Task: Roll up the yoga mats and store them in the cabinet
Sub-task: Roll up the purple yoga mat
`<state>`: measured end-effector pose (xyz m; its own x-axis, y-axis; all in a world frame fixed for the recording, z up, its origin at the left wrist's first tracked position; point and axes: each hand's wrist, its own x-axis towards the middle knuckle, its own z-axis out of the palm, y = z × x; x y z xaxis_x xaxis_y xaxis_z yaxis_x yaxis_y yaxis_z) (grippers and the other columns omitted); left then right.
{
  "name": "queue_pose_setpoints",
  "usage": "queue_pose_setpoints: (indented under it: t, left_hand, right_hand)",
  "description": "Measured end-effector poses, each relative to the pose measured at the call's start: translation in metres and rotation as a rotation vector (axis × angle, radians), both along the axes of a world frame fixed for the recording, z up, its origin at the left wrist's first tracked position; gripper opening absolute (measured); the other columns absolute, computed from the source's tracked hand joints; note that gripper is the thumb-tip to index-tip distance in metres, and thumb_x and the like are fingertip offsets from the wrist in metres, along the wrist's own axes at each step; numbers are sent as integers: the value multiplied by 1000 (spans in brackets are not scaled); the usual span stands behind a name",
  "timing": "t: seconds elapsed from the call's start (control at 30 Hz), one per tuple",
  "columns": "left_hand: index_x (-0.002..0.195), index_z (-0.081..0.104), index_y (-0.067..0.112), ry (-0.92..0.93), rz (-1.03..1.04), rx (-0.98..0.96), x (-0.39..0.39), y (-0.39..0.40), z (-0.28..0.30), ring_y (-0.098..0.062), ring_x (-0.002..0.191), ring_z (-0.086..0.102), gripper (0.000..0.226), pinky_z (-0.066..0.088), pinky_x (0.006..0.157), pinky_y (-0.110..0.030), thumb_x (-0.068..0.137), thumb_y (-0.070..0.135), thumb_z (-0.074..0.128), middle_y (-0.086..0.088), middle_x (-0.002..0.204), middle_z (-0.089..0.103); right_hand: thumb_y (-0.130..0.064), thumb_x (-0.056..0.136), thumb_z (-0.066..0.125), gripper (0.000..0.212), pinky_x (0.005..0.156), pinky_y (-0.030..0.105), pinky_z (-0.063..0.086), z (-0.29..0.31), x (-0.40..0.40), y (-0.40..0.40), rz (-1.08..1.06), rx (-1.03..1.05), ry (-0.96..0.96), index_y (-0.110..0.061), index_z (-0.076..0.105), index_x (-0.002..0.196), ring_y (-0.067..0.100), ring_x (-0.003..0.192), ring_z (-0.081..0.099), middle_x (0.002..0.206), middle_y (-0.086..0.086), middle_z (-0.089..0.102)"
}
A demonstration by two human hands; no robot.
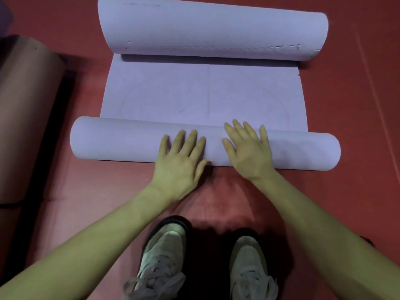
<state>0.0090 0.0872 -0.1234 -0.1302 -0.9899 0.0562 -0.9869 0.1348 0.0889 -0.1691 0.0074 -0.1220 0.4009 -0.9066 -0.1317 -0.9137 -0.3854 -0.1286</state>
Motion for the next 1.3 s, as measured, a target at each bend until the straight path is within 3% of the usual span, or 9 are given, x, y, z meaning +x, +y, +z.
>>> queue_pose_setpoints:
  t: [0.07, 0.2, 0.33, 0.57, 0.73, 0.83, 1.03, 1.2, 1.3]
  left_hand:
    - [136, 53, 12, 1, 7, -4, 1, 3, -2, -36, 125, 50, 53, 37, 98, -61, 94, 40, 34, -11, 140, 51]
    - [138, 49, 14, -4, 2, 65, 7, -16, -6, -35, 128, 47, 55, 33, 100, -63, 93, 41, 33, -9, 142, 49]
    - [138, 49, 12, 34, 3, 126, 13, -39, -2, -36, 129, 45, 58, 29, 102, -63, 92, 42, 29, -11, 142, 49]
    - [133, 54, 10, 10, 5, 66, 6, -23, 3, -37, 125, 50, 56, 39, 97, -61, 91, 39, 32, -12, 139, 52]
    - [143, 41, 10, 35, 22, 143, 10, -55, 2, -38, 136, 35, 65, 23, 106, -63, 91, 44, 23, -12, 149, 39]
    - [150, 26, 12, 33, 42, 173, 13, -71, 5, -34, 144, 18, 63, 10, 112, -58, 96, 45, 25, -9, 157, 22]
    - [133, 54, 7, 17, -26, 21, 12, -64, 2, -38, 125, 49, 58, 39, 98, -57, 88, 38, 34, -15, 140, 50]
    - [146, 35, 8, 13, -95, 97, 27, -91, -7, -42, 136, 33, 75, 25, 105, -63, 84, 50, 40, -16, 151, 33]
    - [152, 15, 12, 8, -104, 145, 35, -113, -8, -39, 144, 12, 101, 7, 112, -59, 76, 53, 67, -13, 158, 13]
  right_hand:
    - [-52, 89, 12, 68, 114, 50, 8, 0, 1, -8, -7, 15, -17, -22, 42, 142, 26, 138, 34, 148, 3, 41]
    - [-36, 92, 34, 51, 107, 53, 31, -4, 0, 14, 2, -181, -93, -11, 55, 131, 34, 126, 48, 137, 11, 53]
    - [-30, 90, 38, 49, 103, 53, 36, -1, 3, 16, 35, -206, -97, -9, 56, 130, 35, 123, 50, 136, 14, 53]
    - [-41, 99, 27, 53, 115, 45, 2, 7, 6, -22, 32, 16, 2, -25, 25, 149, 21, 144, 16, 156, -1, 22]
    - [-34, 89, 39, 50, 104, 55, 34, 4, 7, -12, 30, -192, -164, -10, 56, 130, 35, 126, 49, 137, 14, 52]
    - [-32, 87, 41, 49, 99, 56, 39, 3, 7, -13, 25, -236, -156, -11, 59, 128, 34, 121, 53, 133, 13, 55]
    - [-52, 86, 23, 69, 112, 52, 15, 3, 8, -47, 63, -64, -71, -19, 37, 145, 28, 140, 30, 151, 6, 35]
    - [-53, 87, 27, 66, 111, 56, 18, 3, 7, -54, 35, -118, -172, -18, 44, 141, 32, 138, 33, 148, 9, 38]
    - [-60, 84, 35, 75, 113, 53, 8, 1, 0, -67, 113, -92, -73, -25, 24, 149, 28, 144, 19, 156, 5, 21]
